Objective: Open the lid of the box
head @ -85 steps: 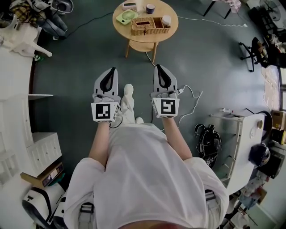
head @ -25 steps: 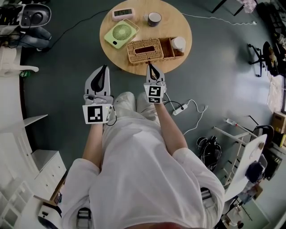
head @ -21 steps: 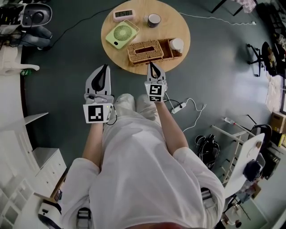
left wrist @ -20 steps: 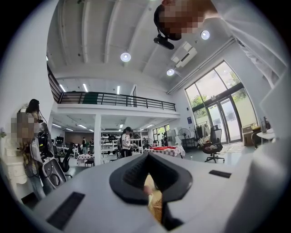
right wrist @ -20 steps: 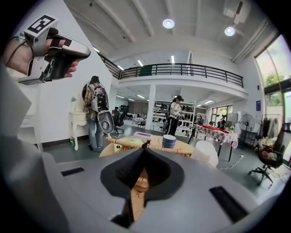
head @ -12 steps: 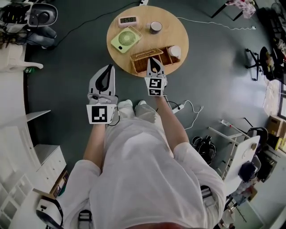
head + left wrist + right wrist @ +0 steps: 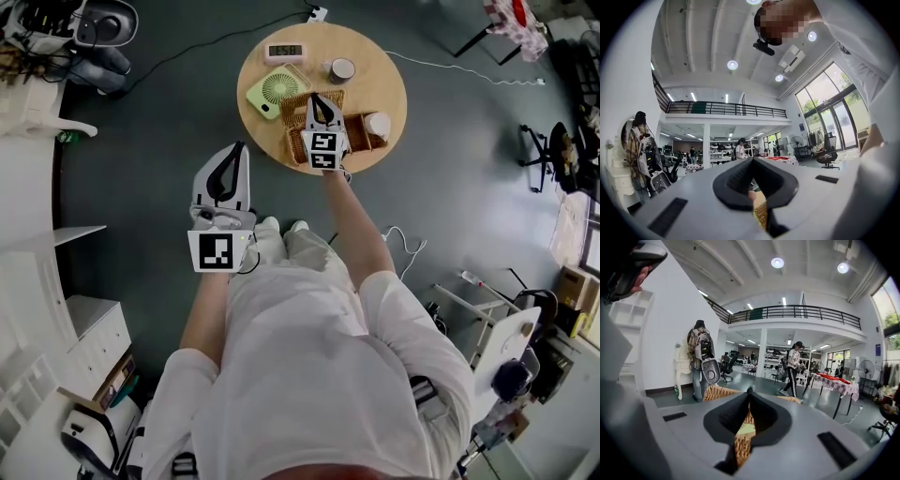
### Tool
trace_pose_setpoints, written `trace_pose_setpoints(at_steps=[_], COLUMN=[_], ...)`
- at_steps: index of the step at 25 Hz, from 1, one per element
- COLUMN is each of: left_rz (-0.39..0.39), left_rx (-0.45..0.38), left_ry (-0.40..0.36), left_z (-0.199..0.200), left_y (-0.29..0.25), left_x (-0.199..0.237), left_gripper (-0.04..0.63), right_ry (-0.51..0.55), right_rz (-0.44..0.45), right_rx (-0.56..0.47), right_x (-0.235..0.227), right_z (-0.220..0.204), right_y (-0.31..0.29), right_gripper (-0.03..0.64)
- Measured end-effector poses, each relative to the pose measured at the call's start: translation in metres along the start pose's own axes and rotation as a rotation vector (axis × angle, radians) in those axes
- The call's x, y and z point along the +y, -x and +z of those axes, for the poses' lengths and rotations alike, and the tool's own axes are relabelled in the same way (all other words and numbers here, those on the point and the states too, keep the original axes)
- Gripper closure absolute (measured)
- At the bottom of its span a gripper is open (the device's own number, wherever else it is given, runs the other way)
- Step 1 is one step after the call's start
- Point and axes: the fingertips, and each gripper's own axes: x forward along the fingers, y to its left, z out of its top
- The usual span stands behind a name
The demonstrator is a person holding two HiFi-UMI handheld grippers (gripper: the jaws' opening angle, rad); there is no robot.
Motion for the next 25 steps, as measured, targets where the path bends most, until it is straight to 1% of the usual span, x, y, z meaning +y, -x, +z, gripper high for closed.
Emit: trace_pose_setpoints(at_steps=[3,5,7,9,11,12,14,17,18,19,21,22,25], left_rz=[0.016,0.016,0.015,0.012,0.007,0.004,0.000,0.003,0.006,0.010,0.021,0.027,0.029], left_rx=[0.009,-0.001,-0.010,-0.001,0.003,-0.001,-0.026,-0.058,-0.057,-0.056,-0.056,-0.054,-0.040], left_ry=[0.012,0.009,0.006,0.006,0.006,0.006,-0.001,-0.013,-0.014,-0.015,-0.019,-0.018,-0.012], left_z=[0.003,0.006,0.009,0.010,0.012,0.014,0.021,0.034,0.039,0.042,0.049,0.051,0.054], left_y=[0.009,0.012,0.015,0.018,0.022,0.025,0.030,0.042,0.047,0.052,0.065,0.071,0.089], left_x=[0.003,0.003,0.002,0.001,-0.003,-0.005,-0.008,-0.013,-0.016,-0.019,-0.026,-0.029,-0.041], left_gripper=[0.597,0.597,0.597,0.597,0.597,0.597,0.597,0.597,0.597,0.597,0.597,0.597,0.597], right_ry=[0.000,-0.009,-0.018,-0.031,-0.043,-0.045,-0.044,-0.030,-0.027,-0.027,-0.035,-0.048,-0.088], right_rz=[0.034,0.057,0.072,0.082,0.086,0.086,0.082,0.044,0.026,0.008,-0.021,-0.027,-0.031], right_rx=[0.000,-0.015,-0.042,-0.074,-0.113,-0.137,-0.192,-0.242,-0.244,-0.242,-0.244,-0.250,-0.247], right_x=[0.004,0.007,0.009,0.010,0.013,0.014,0.018,0.019,0.018,0.016,0.014,0.014,0.018], right_z=[0.007,0.013,0.023,0.035,0.052,0.063,0.089,0.126,0.134,0.140,0.148,0.151,0.151], right_y=[-0.008,-0.005,0.006,0.021,0.045,0.060,0.094,0.153,0.171,0.189,0.224,0.240,0.279], right_gripper=[0.606,0.540,0.521,0.445,0.387,0.367,0.356,0.363,0.402,0.476,0.576,0.611,0.618])
